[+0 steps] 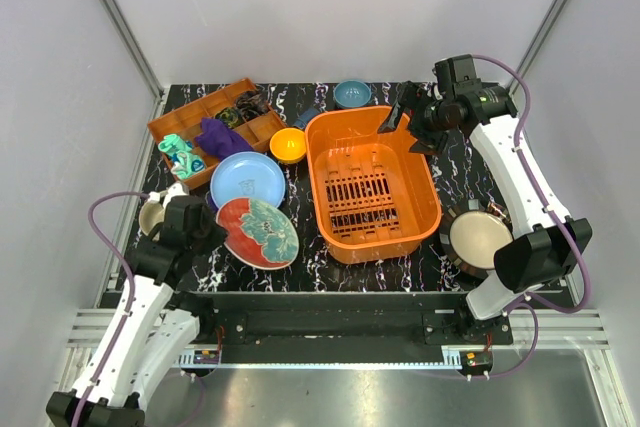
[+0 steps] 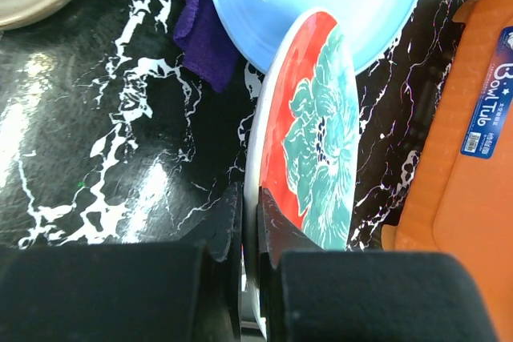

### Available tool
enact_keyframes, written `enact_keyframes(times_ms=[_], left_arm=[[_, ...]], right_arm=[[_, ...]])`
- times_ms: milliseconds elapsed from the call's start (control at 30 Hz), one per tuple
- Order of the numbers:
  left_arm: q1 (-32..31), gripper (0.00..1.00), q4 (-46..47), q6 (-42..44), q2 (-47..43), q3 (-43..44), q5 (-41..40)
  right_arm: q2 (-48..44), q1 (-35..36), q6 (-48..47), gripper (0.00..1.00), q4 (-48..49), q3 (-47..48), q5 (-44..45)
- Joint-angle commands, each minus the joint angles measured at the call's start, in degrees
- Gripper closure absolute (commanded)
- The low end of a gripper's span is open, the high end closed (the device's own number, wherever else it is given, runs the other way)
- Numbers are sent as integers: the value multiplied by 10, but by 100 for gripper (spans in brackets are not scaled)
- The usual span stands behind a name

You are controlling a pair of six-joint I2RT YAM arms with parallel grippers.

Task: Place the mixed dishes into the plastic bin
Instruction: Pick up the plate at the center of the board.

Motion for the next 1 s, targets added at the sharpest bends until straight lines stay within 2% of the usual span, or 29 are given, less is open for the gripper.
enact_keyframes(times_ms=[0,500,967], left_arm=[[1,100,68,-15,-4,71,11],[9,100,88,-2,66,205,31],[38,100,50,73,228,507,65]], right_arm=[[-18,5,0,0,24,-3,-5],[-24,5,-6,0,28,-11,0],[-14,5,-7,0,28,27,20]])
